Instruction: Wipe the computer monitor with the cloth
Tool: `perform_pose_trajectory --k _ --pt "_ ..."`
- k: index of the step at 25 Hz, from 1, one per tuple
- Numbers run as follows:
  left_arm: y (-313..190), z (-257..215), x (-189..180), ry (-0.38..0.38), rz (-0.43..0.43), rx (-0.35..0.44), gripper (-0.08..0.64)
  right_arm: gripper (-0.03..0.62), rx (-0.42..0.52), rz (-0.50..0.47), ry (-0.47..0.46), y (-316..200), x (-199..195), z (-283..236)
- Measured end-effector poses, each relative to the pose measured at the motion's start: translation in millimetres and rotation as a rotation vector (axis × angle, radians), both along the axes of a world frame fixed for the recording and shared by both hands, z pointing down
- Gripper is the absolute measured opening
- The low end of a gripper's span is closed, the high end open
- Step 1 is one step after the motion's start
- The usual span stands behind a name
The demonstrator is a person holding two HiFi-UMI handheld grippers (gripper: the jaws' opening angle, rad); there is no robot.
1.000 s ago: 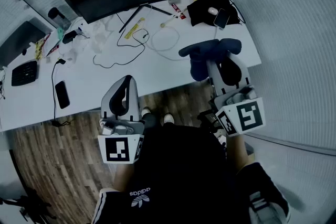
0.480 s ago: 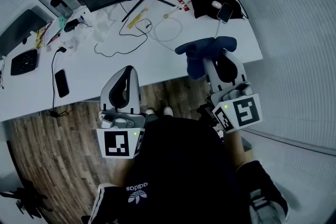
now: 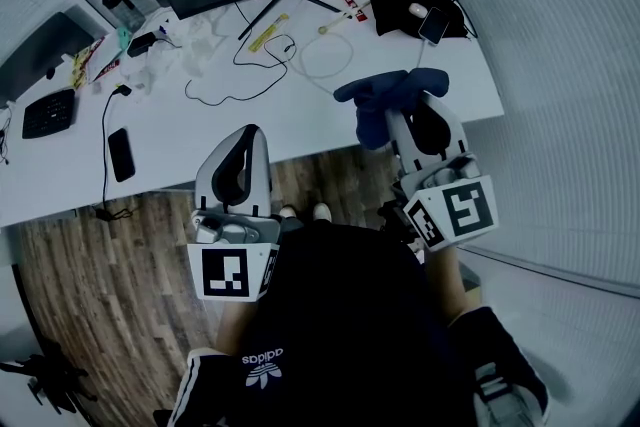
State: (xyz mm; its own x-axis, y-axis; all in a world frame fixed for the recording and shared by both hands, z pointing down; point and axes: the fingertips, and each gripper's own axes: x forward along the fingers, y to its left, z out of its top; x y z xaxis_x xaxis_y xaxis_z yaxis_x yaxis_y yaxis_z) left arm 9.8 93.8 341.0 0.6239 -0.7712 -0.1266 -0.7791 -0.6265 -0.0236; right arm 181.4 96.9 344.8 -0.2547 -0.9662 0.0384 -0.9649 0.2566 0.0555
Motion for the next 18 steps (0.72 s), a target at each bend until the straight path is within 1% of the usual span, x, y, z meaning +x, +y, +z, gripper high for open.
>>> perform_pose_trajectory --k 12,18 --pt "8.2 1.9 -0.4 -0.001 0.000 -0.009 0.005 0.046 -0.013 0.001 0.007 9.9 0.0 3.7" --pt "12.7 9.5 -3.0 -0.027 -0.013 -0.024 0.005 0.046 -0.020 0.010 0.011 15.1 2.9 8.0"
